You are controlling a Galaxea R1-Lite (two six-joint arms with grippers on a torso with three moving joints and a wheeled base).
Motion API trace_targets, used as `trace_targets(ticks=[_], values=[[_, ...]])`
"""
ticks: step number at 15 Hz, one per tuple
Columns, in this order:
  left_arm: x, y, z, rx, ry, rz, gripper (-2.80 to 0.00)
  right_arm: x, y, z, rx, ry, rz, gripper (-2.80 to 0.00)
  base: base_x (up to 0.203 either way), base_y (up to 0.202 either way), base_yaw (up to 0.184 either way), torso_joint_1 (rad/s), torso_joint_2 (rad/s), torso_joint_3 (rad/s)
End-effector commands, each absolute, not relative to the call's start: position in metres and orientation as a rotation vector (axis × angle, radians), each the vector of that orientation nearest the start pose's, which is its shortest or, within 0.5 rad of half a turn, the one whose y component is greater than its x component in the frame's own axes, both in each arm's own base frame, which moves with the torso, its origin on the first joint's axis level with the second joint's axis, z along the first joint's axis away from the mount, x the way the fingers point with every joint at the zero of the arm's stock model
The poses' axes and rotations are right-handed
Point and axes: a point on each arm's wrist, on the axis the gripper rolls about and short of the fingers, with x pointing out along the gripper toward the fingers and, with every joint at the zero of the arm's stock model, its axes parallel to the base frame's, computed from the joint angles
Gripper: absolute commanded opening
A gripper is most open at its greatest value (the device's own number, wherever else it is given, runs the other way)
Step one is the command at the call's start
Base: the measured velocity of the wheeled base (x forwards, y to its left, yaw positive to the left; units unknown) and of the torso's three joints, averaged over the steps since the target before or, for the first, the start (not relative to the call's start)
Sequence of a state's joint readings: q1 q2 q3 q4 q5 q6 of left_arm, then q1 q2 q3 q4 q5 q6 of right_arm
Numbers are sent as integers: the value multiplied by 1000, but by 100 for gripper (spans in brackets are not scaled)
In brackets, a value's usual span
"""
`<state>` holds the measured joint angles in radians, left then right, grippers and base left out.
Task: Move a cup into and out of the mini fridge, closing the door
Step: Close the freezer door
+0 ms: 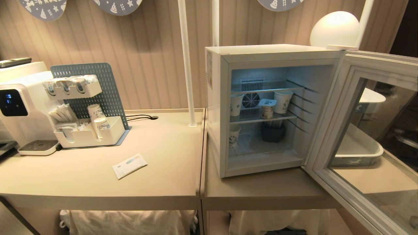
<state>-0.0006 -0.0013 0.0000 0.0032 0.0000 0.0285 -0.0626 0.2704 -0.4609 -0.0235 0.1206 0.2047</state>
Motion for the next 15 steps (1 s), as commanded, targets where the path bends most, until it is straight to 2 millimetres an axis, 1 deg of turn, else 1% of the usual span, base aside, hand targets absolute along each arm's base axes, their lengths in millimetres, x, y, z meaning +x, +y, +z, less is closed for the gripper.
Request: trace_targets(ticks=[1, 2, 4, 5, 7, 8, 9, 10, 11, 12, 15], values=[[-23, 0, 75, 29, 5, 0, -280, -41, 6, 198, 216, -138, 197, -280, 0, 0, 0, 0, 0, 0], [-23, 0, 75, 29, 5, -1, -280, -49, 7, 191, 220, -126, 250, -280, 0, 0, 0, 0, 0, 0], [-23, 0, 75, 28, 5, 0, -280, -62, 7, 173, 211, -149, 288, -280, 0, 0, 0, 0, 0, 0], [-23, 0, 75, 28, 5, -2, -280, -61, 7, 155, 189, -147, 286, -280, 0, 0, 0, 0, 0, 0], [-23, 0, 75, 28, 4, -2, -280, -39, 5, 113, 136, -71, 225, -280, 0, 0, 0, 0, 0, 0], [-23, 0, 75, 28, 4, -1, -280, -29, 4, 95, 99, -64, 192, -280, 0, 0, 0, 0, 0, 0], [-23, 0, 75, 28, 5, -2, -280, -24, 4, 82, 73, -38, 151, -280, 0, 0, 0, 0, 0, 0], [-23, 0, 75, 28, 3, -1, -280, -22, 2, 75, 41, -13, 88, -280, 0, 0, 0, 0, 0, 0], [-23, 0, 75, 29, 5, 0, -280, -23, 1, 74, -29, 21, 24, -280, 0, 0, 0, 0, 0, 0], [-23, 0, 75, 29, 3, -1, -280, -24, 0, 75, -53, 38, 4, -280, 0, 0, 0, 0, 0, 0], [-23, 0, 75, 29, 3, 0, -280, -24, 0, 75, -26, 34, -3, -280, 0, 0, 0, 0, 0, 0]])
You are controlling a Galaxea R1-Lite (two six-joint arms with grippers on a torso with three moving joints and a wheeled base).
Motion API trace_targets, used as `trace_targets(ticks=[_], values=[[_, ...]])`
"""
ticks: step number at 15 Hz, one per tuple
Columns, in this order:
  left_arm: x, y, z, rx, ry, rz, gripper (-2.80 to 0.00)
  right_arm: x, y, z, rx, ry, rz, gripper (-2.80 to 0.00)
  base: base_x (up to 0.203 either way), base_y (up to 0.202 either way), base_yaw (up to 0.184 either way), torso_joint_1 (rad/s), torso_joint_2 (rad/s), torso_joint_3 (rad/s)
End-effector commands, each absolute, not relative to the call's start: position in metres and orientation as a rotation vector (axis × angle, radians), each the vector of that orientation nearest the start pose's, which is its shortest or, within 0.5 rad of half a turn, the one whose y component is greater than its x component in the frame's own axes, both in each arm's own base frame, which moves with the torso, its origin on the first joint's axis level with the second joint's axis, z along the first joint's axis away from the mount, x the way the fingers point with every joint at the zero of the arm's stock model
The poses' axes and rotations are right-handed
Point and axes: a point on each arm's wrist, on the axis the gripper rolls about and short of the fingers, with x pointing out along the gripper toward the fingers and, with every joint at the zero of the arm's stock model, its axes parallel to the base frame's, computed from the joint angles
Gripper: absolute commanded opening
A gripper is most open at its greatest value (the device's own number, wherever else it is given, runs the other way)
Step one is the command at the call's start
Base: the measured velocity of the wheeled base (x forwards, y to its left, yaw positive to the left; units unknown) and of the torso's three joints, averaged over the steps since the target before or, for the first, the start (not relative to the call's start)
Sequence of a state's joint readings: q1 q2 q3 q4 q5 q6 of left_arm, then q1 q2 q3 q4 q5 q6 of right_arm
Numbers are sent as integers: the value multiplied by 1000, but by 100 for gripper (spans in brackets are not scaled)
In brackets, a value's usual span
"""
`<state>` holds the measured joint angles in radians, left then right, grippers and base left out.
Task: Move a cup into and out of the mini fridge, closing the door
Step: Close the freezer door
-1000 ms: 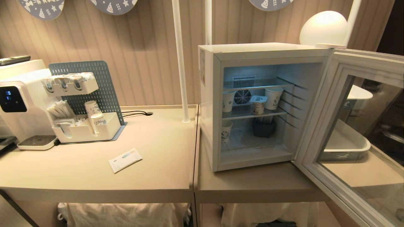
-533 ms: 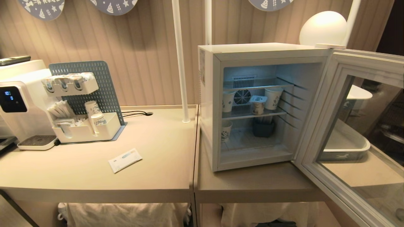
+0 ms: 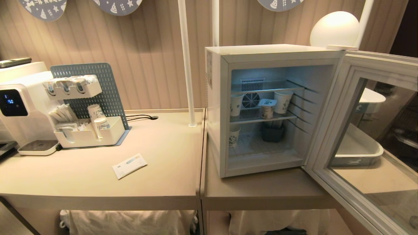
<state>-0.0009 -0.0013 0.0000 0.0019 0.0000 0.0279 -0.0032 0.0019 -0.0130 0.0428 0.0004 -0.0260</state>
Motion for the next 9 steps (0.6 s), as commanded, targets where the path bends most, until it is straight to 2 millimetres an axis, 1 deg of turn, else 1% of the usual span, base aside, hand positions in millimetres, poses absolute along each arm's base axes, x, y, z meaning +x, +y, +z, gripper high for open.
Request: trace_targets(ticks=[1, 8, 9], values=[[-23, 0, 75, 29, 3, -2, -280, -24, 0, 75, -29, 34, -3, -280, 0, 0, 0, 0, 0, 0], [-23, 0, 74, 40, 8, -3, -280, -24, 0, 75, -12, 38, -3, -280, 0, 0, 0, 0, 0, 0], [-23, 0, 74, 35, 8, -3, -280, -24, 0, 75, -12, 37, -3, -280, -82, 0, -6, 4, 6, -1]])
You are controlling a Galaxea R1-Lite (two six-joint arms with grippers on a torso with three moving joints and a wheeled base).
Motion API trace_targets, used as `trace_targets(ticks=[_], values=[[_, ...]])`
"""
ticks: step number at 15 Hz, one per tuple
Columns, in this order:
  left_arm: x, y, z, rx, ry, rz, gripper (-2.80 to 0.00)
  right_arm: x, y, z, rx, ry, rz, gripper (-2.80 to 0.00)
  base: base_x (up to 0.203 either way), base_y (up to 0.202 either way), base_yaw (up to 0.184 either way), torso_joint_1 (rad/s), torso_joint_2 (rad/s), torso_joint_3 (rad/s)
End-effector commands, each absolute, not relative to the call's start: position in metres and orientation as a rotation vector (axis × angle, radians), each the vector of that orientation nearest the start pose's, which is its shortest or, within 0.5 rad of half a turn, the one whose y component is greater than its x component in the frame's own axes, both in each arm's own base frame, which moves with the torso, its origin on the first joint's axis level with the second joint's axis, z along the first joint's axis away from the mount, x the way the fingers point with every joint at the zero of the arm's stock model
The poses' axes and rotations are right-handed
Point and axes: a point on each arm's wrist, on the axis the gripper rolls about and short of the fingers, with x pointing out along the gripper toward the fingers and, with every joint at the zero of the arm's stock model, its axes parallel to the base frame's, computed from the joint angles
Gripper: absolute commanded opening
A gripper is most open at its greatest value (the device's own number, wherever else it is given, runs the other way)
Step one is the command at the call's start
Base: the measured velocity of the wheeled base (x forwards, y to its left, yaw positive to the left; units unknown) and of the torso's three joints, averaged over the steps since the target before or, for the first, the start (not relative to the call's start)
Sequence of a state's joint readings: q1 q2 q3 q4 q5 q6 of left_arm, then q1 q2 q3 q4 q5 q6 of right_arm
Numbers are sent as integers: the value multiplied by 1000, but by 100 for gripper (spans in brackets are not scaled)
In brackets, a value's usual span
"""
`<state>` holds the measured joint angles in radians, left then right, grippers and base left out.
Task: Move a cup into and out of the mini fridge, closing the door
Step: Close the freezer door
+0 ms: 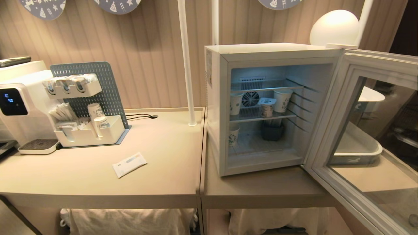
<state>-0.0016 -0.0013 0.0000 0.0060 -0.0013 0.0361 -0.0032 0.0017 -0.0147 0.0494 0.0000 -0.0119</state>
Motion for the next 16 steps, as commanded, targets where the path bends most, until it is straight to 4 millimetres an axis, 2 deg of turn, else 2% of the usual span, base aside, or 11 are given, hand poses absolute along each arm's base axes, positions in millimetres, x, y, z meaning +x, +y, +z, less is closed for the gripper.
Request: trace_targets(ticks=[1, 4, 11, 16], values=[[-23, 0, 74, 35, 8, -3, -280, -24, 0, 75, -12, 38, -3, -280, -157, 0, 3, 14, 7, -3], [-23, 0, 74, 40, 8, -5, -280, -24, 0, 75, -8, 36, -3, -280, -168, 0, 3, 4, -2, 1], [-23, 0, 75, 48, 6, -5, -280, -24, 0, 75, -8, 38, -3, -280, -8, 0, 0, 0, 0, 1], [-23, 0, 75, 49, 6, -5, -280, -24, 0, 75, -8, 42, -3, -280, 0, -152, -3, 3, 6, 1]])
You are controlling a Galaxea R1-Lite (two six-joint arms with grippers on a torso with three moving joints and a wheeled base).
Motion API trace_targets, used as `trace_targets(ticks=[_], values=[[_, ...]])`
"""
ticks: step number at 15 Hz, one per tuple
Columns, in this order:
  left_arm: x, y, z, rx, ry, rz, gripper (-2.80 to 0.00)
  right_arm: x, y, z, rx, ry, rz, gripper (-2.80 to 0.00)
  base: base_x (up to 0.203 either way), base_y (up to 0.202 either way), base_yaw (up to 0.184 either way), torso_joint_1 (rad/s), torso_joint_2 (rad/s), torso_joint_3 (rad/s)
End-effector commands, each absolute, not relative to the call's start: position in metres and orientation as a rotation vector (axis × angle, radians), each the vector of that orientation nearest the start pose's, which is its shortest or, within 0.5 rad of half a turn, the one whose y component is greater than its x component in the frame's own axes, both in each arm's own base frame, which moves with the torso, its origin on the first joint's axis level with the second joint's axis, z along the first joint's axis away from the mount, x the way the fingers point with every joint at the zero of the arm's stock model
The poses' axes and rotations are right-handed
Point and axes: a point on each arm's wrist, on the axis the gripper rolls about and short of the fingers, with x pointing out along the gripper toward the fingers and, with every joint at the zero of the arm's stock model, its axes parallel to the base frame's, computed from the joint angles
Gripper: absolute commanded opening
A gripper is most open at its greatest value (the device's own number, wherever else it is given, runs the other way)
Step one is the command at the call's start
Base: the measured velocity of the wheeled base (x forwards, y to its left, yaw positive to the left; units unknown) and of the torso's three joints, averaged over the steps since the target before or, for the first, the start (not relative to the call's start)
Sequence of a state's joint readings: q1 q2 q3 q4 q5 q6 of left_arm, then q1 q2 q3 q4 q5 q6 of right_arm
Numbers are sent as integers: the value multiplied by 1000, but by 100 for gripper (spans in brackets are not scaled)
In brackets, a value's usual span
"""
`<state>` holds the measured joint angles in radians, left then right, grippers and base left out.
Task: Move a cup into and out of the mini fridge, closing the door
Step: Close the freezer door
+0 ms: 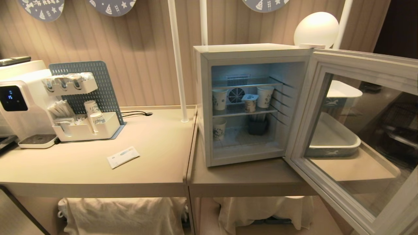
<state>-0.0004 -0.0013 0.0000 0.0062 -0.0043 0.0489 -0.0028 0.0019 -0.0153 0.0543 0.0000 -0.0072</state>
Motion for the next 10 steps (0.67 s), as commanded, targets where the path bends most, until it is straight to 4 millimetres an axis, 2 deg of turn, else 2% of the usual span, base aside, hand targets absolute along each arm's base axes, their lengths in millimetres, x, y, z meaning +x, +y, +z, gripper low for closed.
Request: trace_targets(ticks=[1, 10], values=[[-23, 0, 75, 49, 6, -6, -280, -24, 0, 75, -8, 41, -3, -280, 0, -195, -2, 2, 3, -7], [-23, 0, 75, 43, 6, -5, -280, -24, 0, 75, -8, 42, -3, -280, 0, -191, -1, 2, 3, 2]])
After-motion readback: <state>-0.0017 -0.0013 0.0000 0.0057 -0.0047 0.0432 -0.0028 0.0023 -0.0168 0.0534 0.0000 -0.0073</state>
